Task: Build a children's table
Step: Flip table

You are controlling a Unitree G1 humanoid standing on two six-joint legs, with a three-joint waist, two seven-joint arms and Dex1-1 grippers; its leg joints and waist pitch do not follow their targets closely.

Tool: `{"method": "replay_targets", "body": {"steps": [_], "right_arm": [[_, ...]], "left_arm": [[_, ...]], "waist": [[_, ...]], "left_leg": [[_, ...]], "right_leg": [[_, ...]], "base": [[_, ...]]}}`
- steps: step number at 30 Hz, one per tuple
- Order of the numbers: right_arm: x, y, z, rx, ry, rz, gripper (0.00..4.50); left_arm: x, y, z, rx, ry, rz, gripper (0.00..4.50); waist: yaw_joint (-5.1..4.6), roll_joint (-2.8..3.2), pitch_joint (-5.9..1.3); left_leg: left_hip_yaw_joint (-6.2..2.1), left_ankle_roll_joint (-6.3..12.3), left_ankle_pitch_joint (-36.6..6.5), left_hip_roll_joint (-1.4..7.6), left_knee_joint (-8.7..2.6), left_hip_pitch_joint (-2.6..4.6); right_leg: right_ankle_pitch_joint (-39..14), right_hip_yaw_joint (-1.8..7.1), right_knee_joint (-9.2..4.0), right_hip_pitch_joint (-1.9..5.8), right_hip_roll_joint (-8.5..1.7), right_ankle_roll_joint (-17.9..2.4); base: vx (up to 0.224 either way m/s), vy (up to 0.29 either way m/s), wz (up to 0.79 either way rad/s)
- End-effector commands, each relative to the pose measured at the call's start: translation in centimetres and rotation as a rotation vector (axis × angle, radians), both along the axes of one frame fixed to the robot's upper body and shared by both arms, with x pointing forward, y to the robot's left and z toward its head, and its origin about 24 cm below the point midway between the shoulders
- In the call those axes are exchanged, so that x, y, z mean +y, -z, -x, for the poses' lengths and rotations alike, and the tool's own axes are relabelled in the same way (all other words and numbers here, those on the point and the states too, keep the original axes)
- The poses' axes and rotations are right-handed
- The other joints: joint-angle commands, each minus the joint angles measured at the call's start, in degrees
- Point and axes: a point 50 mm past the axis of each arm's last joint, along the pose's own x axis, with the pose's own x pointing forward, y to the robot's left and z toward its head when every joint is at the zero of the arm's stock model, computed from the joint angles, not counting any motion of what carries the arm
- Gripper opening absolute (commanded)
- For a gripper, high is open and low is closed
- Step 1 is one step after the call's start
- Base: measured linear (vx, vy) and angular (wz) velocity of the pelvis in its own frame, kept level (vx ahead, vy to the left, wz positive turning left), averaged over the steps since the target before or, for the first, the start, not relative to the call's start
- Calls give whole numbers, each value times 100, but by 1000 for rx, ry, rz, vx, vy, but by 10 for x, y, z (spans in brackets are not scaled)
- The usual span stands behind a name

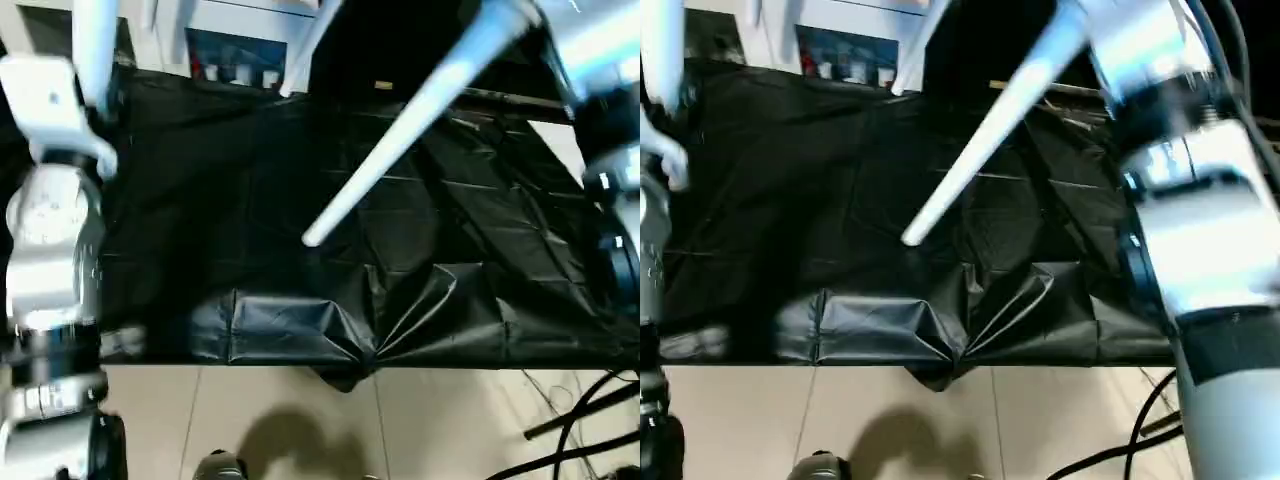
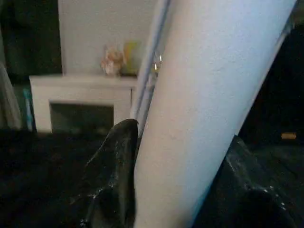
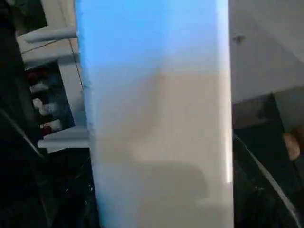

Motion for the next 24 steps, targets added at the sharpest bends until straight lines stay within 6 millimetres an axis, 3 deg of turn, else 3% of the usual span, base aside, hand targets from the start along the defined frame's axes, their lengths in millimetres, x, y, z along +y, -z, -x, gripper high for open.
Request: {"method": "replay_targets", "body": {"steps": [1, 4, 6, 9, 11, 12, 15, 20, 21, 23, 24], "right_arm": [[8, -11, 7, -16, -115, -43, 187], [13, -13, 8, -17, -133, -31, 187], [14, -14, 8, -25, -135, -22, 256], [17, -18, 9, -46, -147, -9, 280], [19, -20, 10, -58, -165, -3, 292], [19, -20, 10, -59, -167, -2, 299], [23, -20, 14, -78, -210, 31, 321], [36, -14, 29, -152, -432, 12, 349], [37, -12, 31, -171, -458, 7, 349], [40, -6, 35, -192, -502, 14, 349], [42, -3, 36, -196, -522, 20, 349]], "left_arm": [[-3, 30, -2, 124, 33, 91, 204], [-7, 39, 1, 141, 89, 91, 197], [-9, 43, 3, 144, 118, 83, 191], [-13, 47, 8, 157, 185, 51, 184], [-13, 49, 10, 172, 201, 37, 181], [-13, 49, 10, 174, 204, 35, 178], [-14, 54, 12, 194, 213, 22, 170], [-10, 58, 14, 216, 201, -7, 164], [-9, 59, 13, 220, 204, -14, 164], [-9, 59, 13, 227, 208, -29, 164], [-8, 60, 13, 230, 209, -37, 163]], "waist": [[-94, 196, -401], [-98, 200, -397], [-104, 178, -386], [-125, 131, -393], [-109, 137, -431], [-126, 127, -436], [-122, 107, -424], [-139, 90, -421], [-132, 119, -428], [-133, 109, -426], [-127, 131, -426]], "left_leg": [[-102, -605, -1857, 147, -377, 285], [-108, -628, -1965, 149, -380, 299], [-109, -625, -2041, 150, -387, 298], [-117, -597, -2117, 154, -379, 289], [-105, -567, -1769, 168, -353, 284], [-86, -493, -1437, 151, -327, 271], [-74, -408, -1150, 146, -315, 232], [-67, -243, -1088, 156, -298, 224], [-69, -215, -1075, 162, -295, 244], [-64, -216, -1067, 158, -300, 256], [-68, -252, -1142, 159, -307, 266]], "right_leg": [[-623, 152, -405, 62, -279, -812], [-640, 149, -404, 53, -275, -801], [-716, 148, -415, 45, -275, -784], [-839, 158, -406, 40, -301, -786], [-397, 154, -373, 67, -293, -832], [74, 146, -326, 76, -254, -881], [384, 141, -294, 111, -253, -927], [495, 153, -287, 132, -274, -933], [515, 154, -282, 125, -273, -940], [489, 148, -290, 120, -260, -963], [418, 143, -298, 118, -258, -957]], "base": [[0, 0, 0], [0, 0, 0], [0, 0, 0], [0, 0, 0], [0, 0, 0], [0, 0, 0], [0, 0, 0], [0, 0, 0], [0, 0, 0], [0, 0, 0], [0, 0, 0]]}}
